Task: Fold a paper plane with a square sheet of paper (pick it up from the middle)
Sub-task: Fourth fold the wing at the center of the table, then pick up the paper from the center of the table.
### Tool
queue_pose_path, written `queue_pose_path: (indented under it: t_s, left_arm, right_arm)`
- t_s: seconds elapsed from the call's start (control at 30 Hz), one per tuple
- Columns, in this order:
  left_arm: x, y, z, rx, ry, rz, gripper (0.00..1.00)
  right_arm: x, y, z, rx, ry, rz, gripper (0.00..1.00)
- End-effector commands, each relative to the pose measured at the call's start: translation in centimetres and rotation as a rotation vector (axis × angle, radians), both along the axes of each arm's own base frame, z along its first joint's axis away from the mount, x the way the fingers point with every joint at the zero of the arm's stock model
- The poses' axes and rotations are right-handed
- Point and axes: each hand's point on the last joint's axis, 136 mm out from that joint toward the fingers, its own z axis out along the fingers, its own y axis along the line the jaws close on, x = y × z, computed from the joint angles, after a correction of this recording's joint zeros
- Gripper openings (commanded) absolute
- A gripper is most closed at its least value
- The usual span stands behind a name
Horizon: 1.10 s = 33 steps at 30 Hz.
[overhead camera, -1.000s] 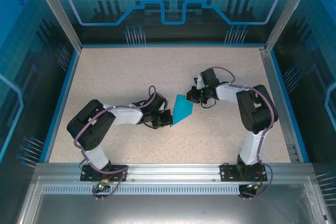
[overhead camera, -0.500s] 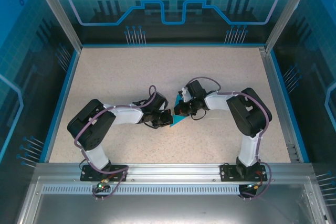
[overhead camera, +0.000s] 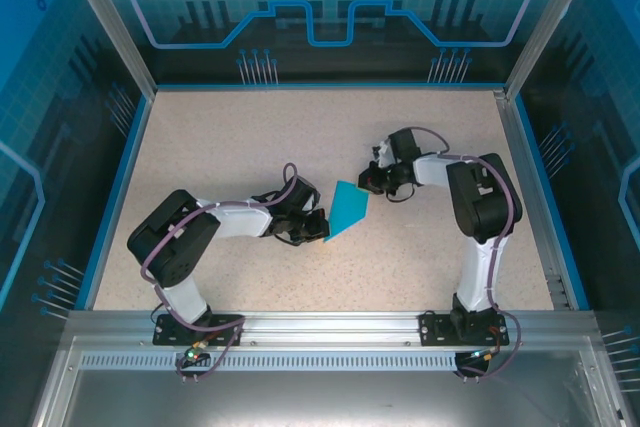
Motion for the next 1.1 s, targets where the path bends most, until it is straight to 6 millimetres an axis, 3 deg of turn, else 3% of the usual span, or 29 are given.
queue_pose_path:
  t_s: [0.0, 0.13, 0.27, 0.47, 0.6, 0.83, 1.07]
  left_arm:
    - [-5.4, 3.8, -4.4, 0.179, 0.192, -0.032, 0.00]
    - [-4.9, 3.3, -3.9, 0.160, 0.169, -0.038, 0.00]
    - [-3.1, 1.7, -0.9, 0.102, 0.074, -0.058, 0.06]
    - [0.6, -1.0, 5.5, -0.019, -0.122, -0.064, 0.31]
    - [2.7, -0.8, 7.9, -0.013, -0.216, -0.015, 0.44]
    - [5.6, 2.2, 7.8, -0.007, -0.222, 0.149, 0.64]
    - [6.3, 3.7, 6.2, 0.015, -0.181, 0.194, 0.77]
  right_arm:
    - [1.9, -3.1, -1.3, -0.109, -0.002, -0.089, 0.04]
    - [2.7, -3.3, 0.8, -0.106, -0.044, -0.109, 0.04]
    - [1.3, -2.8, 3.7, -0.102, -0.089, -0.102, 0.10]
    - [-3.1, -2.1, 4.8, -0.080, -0.054, -0.106, 0.36]
    - [-6.0, -0.6, 4.8, -0.032, 0.000, -0.106, 0.52]
    - [-8.1, 3.0, 3.7, 0.009, 0.071, -0.081, 0.53]
    - [-8.0, 4.1, 2.1, -0.004, 0.124, -0.102, 0.47]
